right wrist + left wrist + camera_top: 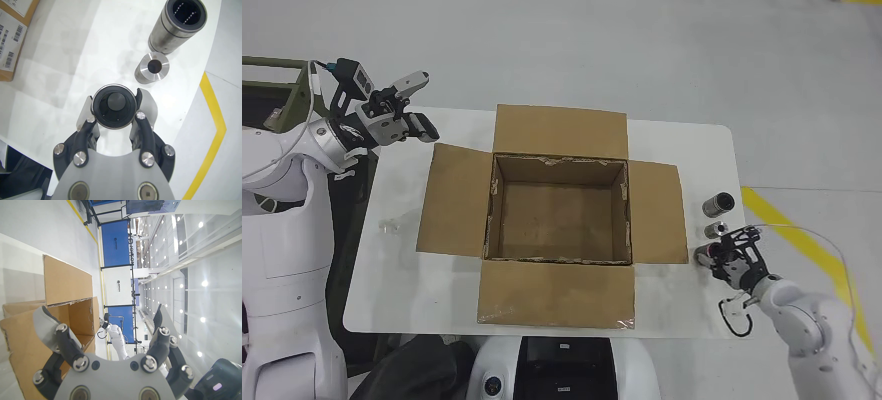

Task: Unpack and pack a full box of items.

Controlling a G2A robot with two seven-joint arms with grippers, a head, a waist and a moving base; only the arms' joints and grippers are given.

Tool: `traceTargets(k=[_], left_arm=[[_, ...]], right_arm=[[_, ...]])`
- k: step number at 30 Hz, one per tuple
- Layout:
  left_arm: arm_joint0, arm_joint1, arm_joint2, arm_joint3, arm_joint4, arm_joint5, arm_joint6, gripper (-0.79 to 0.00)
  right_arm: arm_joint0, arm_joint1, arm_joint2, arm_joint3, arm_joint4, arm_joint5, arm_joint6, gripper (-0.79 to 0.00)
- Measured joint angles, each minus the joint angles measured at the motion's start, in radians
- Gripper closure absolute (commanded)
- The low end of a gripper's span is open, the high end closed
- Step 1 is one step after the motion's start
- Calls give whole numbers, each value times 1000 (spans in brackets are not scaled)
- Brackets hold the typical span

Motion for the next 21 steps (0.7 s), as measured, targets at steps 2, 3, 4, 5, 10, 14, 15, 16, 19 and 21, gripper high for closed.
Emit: traceTargets(k=[2,3,4,5,10,14,15,16,19,21], left_arm=[[0,0,0,0,0,0,0,-785],[0,0,0,0,0,0,0,-785],[0,0,0,0,0,0,0,-785],[0,0,0,0,0,0,0,-785],[0,0,0,0,0,0,0,-785],[0,0,0,0,0,0,0,-785],[0,0,0,0,0,0,0,-785],[0,0,0,0,0,0,0,-785],[0,0,0,0,0,0,0,-785],[0,0,0,0,0,0,0,-785]], right_arm=[[-9,1,5,-14,3,-1,-1,0],[-13,2,8,-21,4,-2,-1,0],[-19,2,11,-30,4,-4,-1,0],[-28,3,16,-45,7,-6,-3,0],[-76,6,49,-115,29,-9,-19,0],[-131,5,84,-201,63,22,-34,0],[-149,5,93,-230,73,32,-39,0],[-161,5,100,-252,73,41,-40,0],[-196,4,117,-321,62,65,-53,0],[-213,3,128,-361,57,80,-76,0]])
